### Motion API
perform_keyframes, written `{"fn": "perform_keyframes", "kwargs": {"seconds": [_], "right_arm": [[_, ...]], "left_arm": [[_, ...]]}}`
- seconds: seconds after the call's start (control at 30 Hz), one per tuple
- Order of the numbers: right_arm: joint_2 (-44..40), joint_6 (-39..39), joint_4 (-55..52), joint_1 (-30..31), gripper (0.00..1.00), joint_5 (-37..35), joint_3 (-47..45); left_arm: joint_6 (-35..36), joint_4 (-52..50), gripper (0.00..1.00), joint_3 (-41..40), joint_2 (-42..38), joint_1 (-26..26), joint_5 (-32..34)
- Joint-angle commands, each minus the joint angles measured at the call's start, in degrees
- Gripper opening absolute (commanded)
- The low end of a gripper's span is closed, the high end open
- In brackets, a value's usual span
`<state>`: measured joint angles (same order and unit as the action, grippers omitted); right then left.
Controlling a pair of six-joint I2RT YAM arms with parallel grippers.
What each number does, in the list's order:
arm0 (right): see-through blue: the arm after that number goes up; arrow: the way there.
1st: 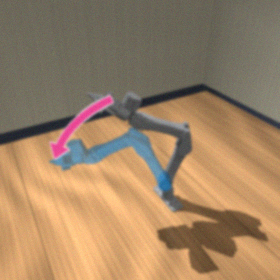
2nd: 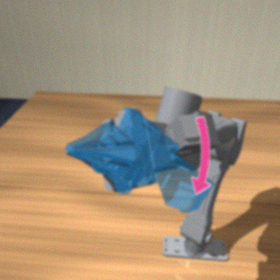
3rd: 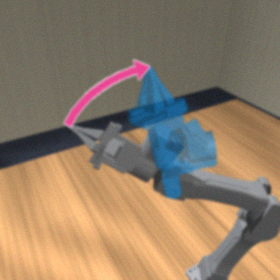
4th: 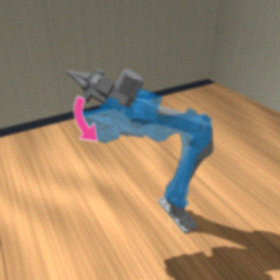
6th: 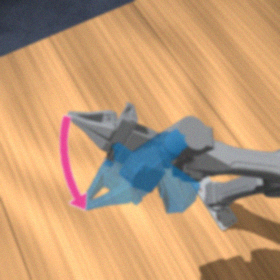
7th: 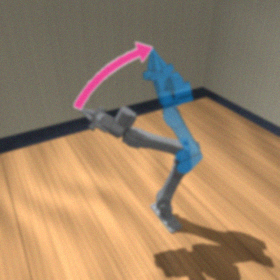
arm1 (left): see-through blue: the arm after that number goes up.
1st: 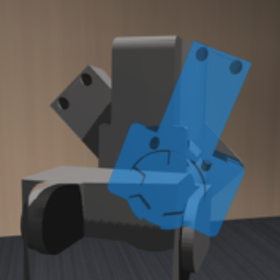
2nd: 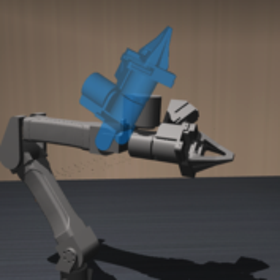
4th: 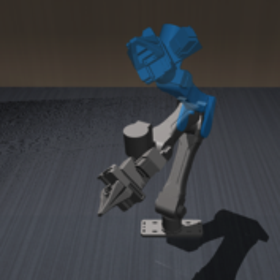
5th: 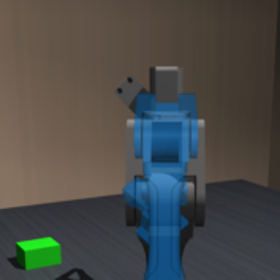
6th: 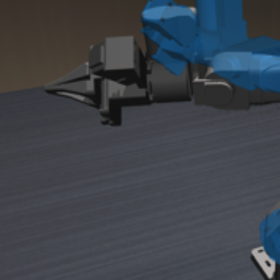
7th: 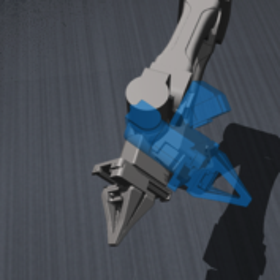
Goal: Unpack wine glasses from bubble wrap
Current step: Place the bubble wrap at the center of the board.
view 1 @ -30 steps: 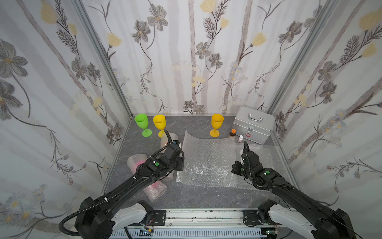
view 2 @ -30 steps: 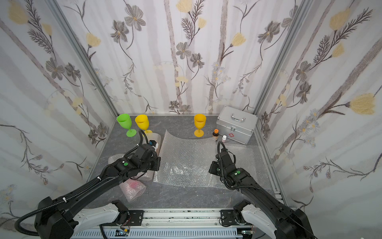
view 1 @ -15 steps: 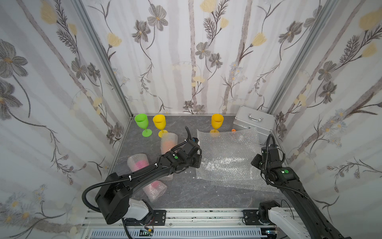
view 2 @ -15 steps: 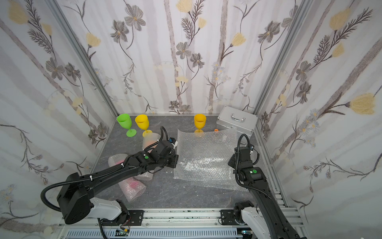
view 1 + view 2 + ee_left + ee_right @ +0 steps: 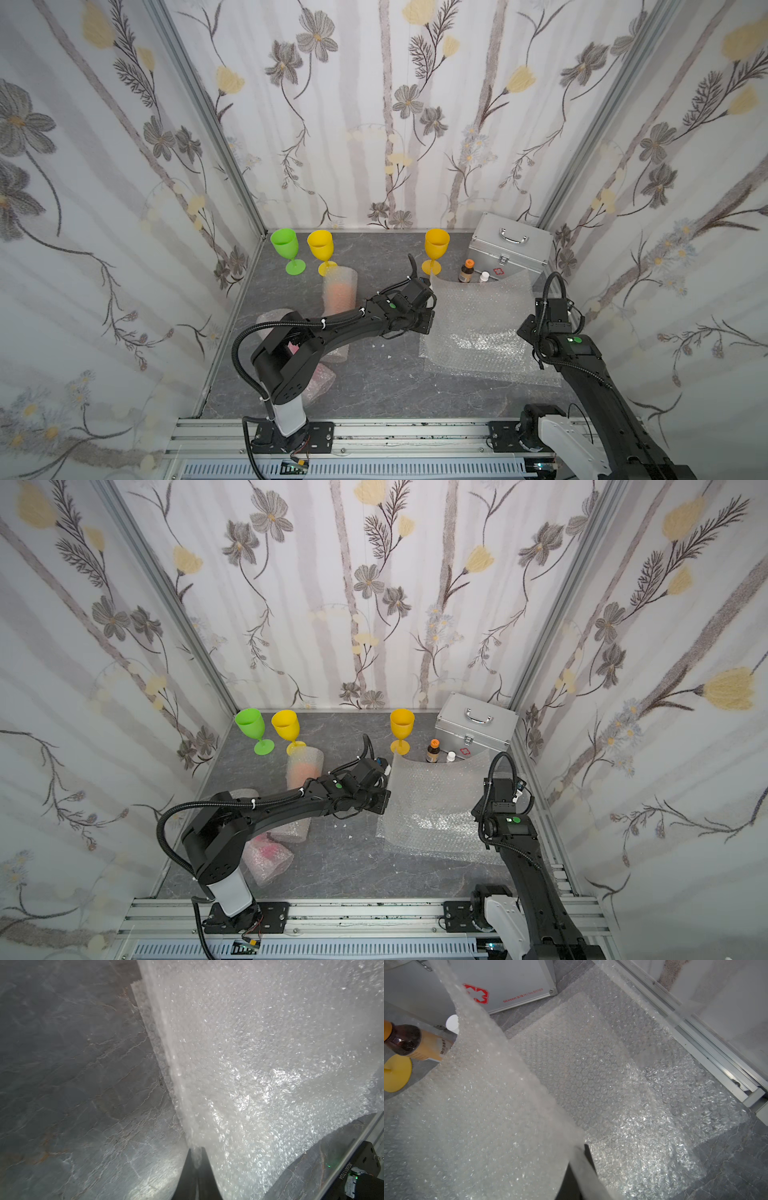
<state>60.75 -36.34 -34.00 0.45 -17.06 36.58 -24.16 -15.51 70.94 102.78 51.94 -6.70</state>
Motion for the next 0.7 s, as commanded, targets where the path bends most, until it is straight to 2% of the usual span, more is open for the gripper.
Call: {"fn": "perform_keyframes", "kwargs": {"seconds": [0.0, 0.13, 0.37, 0.53, 0.67], "right_arm": [[1.01, -2.1, 3.32, -2.11, 0.02, -2.57, -0.33], [-0.11, -2.11, 3.92, -5.77, 0.04, -3.26, -1.43], [-0.66, 0.07, 7.03, -13.01, 0.05, 1.65, -2.71], [1.37, 0.53, 9.21, -13.81, 0.07, 4.87, -4.18], [1.54, 0.39, 10.97, -13.81, 0.05, 8.61, -6.02]], "left_arm": [[-0.36, 2.58, 0.0, 2.8, 2.16, 0.77, -2.43], [-1.08, 3.23, 0.0, 4.52, 4.19, 1.84, -3.68], [-2.74, 4.0, 0.0, 5.39, 7.21, 3.4, -6.0], [-2.34, 3.06, 0.0, 5.42, 7.32, 3.38, -4.39], [-1.79, 0.73, 0.0, 5.38, 3.94, 3.35, -1.65]]}}
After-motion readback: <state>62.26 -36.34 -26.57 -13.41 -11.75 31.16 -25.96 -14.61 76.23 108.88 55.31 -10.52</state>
